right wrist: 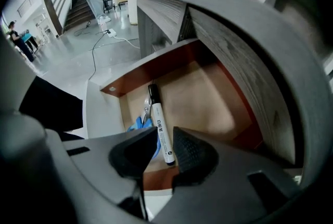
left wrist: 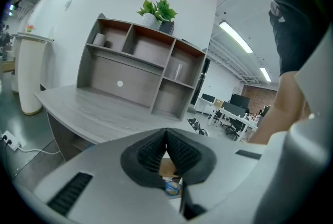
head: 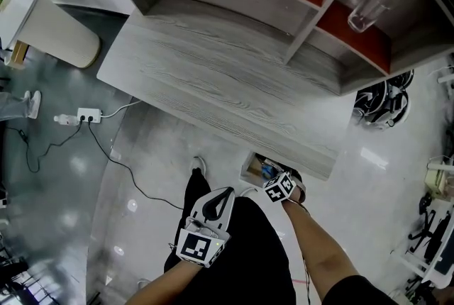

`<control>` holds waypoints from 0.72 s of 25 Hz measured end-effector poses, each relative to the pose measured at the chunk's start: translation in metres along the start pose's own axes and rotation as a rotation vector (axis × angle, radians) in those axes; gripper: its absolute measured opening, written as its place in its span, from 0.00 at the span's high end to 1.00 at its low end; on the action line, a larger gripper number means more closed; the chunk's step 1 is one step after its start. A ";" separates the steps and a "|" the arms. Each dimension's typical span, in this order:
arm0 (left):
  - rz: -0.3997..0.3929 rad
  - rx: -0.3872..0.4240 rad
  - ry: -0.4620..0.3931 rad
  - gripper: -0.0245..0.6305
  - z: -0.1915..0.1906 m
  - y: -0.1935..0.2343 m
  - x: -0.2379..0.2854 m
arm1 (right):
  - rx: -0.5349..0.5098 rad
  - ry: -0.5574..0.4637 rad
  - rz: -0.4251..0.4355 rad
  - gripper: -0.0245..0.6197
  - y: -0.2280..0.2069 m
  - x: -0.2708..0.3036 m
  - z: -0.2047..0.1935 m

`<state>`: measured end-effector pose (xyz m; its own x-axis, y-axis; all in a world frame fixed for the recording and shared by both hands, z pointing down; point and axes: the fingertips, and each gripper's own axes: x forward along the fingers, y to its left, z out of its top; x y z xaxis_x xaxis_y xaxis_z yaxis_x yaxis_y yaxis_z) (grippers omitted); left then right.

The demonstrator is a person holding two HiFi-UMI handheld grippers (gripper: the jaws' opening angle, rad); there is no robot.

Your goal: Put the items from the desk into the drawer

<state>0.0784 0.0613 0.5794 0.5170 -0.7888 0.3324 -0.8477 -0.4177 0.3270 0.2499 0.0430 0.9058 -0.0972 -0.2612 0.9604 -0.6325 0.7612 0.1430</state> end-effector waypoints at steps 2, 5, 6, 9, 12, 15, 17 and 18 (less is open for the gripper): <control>0.000 0.006 0.005 0.94 0.000 0.001 -0.001 | 0.021 -0.030 0.012 0.82 0.001 -0.008 0.003; -0.009 0.019 0.007 0.94 0.002 -0.001 -0.001 | 0.034 -0.072 0.017 0.82 0.003 -0.022 0.010; -0.013 0.021 0.007 0.94 0.004 -0.002 -0.002 | 0.037 -0.084 0.018 0.82 0.005 -0.028 0.012; -0.021 0.021 -0.002 0.94 0.014 -0.007 -0.006 | 0.059 -0.123 0.020 0.82 0.015 -0.051 0.016; -0.032 0.026 -0.020 0.94 0.028 -0.011 -0.006 | 0.105 -0.166 0.023 0.82 0.021 -0.074 0.020; -0.054 0.037 -0.028 0.94 0.038 -0.018 -0.006 | 0.159 -0.215 0.022 0.82 0.023 -0.099 0.025; -0.073 0.043 -0.029 0.94 0.043 -0.022 -0.007 | 0.211 -0.256 0.016 0.82 0.022 -0.120 0.031; -0.081 0.043 -0.028 0.94 0.046 -0.023 -0.008 | 0.239 -0.278 0.011 0.82 0.020 -0.130 0.034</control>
<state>0.0886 0.0566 0.5285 0.5808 -0.7639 0.2812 -0.8080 -0.4991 0.3132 0.2238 0.0720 0.7754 -0.2892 -0.4299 0.8553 -0.7890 0.6129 0.0413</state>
